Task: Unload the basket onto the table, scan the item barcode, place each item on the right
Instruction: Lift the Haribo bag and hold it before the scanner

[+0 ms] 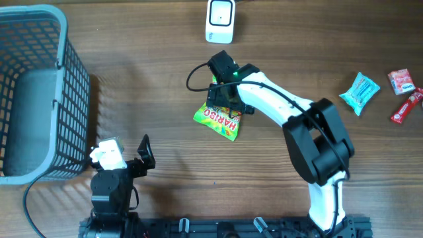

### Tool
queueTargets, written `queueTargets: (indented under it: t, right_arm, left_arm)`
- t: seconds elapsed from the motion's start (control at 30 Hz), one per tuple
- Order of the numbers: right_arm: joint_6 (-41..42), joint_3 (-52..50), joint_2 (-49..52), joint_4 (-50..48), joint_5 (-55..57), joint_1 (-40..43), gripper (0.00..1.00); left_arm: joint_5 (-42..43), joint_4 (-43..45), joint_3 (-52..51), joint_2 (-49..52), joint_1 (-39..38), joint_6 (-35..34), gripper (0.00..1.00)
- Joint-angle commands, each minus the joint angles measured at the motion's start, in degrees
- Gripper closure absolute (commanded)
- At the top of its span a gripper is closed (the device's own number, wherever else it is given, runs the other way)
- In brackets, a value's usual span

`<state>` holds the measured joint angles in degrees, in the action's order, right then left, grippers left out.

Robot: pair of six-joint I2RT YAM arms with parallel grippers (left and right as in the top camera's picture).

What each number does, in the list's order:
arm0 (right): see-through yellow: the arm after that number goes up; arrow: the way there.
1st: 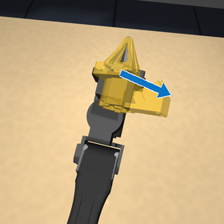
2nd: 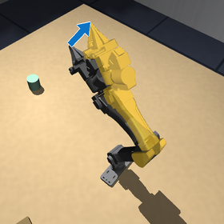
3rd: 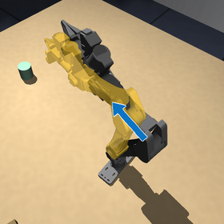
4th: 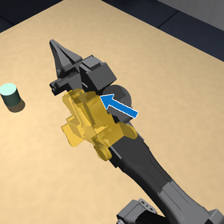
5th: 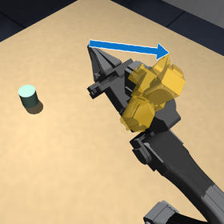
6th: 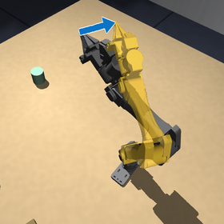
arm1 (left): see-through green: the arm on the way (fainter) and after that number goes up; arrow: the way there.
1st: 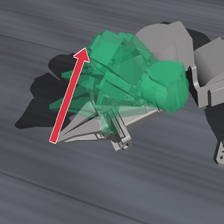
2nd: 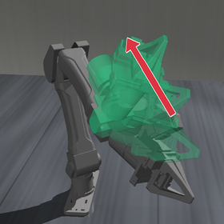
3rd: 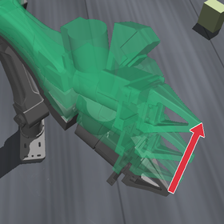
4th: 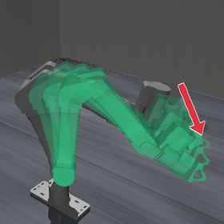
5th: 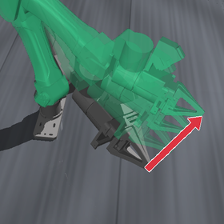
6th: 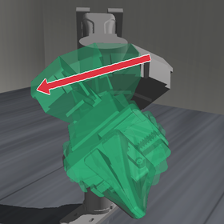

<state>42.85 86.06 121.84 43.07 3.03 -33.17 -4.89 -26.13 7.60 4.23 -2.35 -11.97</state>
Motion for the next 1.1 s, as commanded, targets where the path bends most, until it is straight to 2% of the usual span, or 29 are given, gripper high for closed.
queueTargets:
  t: [0.0, 0.03, 0.1, 0.13, 0.17, 0.2, 0.33, 0.4, 0.5, 0.6, 0.7, 0.87, 1.07]
  right_arm:
    - [6.82, 0.48, 3.13, 0.31, -1.01, 0.02, 0.06]
    - [7.13, 0.48, 3.17, 0.66, -0.92, 0.04, 0.19]
    - [7.06, 1.07, 2.91, 1.68, -0.98, 0.52, 0.59]
    - [7.04, 2.25, 2.78, 3.48, -1.42, 0.76, 0.72]
    - [7.02, 4.02, 2.71, 5.90, -2.23, 1.03, 0.91]
    - [6.64, 7.23, 2.60, 10.27, -4.90, 1.88, 0.96]
    - [5.35, 17.70, 2.43, 28.11, -21.59, 6.14, 0.96]
    - [3.43, 19.43, 2.27, 36.50, -32.63, 8.41, 0.96]
    - [2.10, 19.41, 2.29, 47.80, -40.79, 10.69, 0.96]
    - [-3.61, 19.26, 2.12, 49.24, -50.31, 11.61, 0.96]
    - [-1.11, 19.26, 2.12, 49.24, -55.71, 11.50, 0.96]
    - [15.26, 19.26, 2.12, 49.22, -56.54, 11.47, 0.96]
    - [27.54, 19.26, 2.12, 49.11, -61.40, 11.50, 0.96]
  left_arm:
    - [-0.79, -0.07, -0.09, 0.02, 0.28, -0.70, 0.00]
    - [-0.79, -0.07, -0.09, 0.02, 0.28, -0.70, 0.00]
    - [-0.79, -0.07, -0.09, 0.02, 0.28, -0.70, 0.00]
    - [-0.79, -0.07, -0.09, 0.02, 0.28, -0.70, 0.00]
    - [-0.79, -0.07, -0.09, 0.02, 0.28, -0.70, 0.00]
    - [-0.79, -0.07, -0.09, 0.02, 0.28, -0.70, 0.00]
    - [-0.79, -0.07, -0.09, 0.02, 0.28, -0.70, 0.00]
    - [-0.79, -0.07, -0.09, 0.02, 0.28, -0.70, 0.00]
    - [-0.79, -0.07, -0.09, 0.02, 0.28, -0.70, 0.00]
    - [-0.79, -0.07, -0.09, 0.02, 0.28, -0.70, 0.00]
    - [-0.79, -0.07, -0.09, 0.02, 0.28, -0.70, 0.00]
    - [-0.79, -0.07, -0.09, 0.02, 0.28, -0.70, 0.00]
    - [-0.79, -0.07, -0.09, 0.02, 0.28, -0.70, 0.00]
